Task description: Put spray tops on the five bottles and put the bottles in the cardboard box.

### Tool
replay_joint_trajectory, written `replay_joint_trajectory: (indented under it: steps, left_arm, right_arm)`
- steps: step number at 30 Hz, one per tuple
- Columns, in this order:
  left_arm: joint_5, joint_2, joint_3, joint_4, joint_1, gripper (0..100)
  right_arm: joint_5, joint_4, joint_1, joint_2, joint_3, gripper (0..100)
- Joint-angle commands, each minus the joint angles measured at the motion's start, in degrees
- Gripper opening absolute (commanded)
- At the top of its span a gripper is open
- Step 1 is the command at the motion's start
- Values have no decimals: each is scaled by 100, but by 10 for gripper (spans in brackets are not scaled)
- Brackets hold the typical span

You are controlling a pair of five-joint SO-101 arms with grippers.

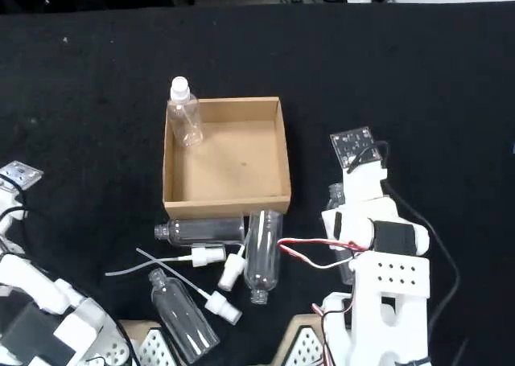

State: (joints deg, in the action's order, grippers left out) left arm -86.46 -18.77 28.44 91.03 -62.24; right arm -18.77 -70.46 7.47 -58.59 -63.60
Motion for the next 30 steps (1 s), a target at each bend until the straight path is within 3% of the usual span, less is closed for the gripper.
replay_joint_trajectory:
  steps: [1,11,16,19,30]
  left_arm:
    - [-2884,-123,470,-457,-31,229]
    - [-2444,-123,875,-686,251,229]
    - [-1952,-158,1675,-2505,180,229]
    - [-1978,-589,2167,-3121,31,229]
    - [-2092,-2752,3407,-3165,374,229]
  right_arm:
    - [-9,149,-53,-145,48,11]
    - [-9,149,-53,-145,48,11]
    - [-9,149,-53,-145,48,11]
    - [-9,149,-53,-145,48,11]
    - [-9,149,-53,-145,48,11]
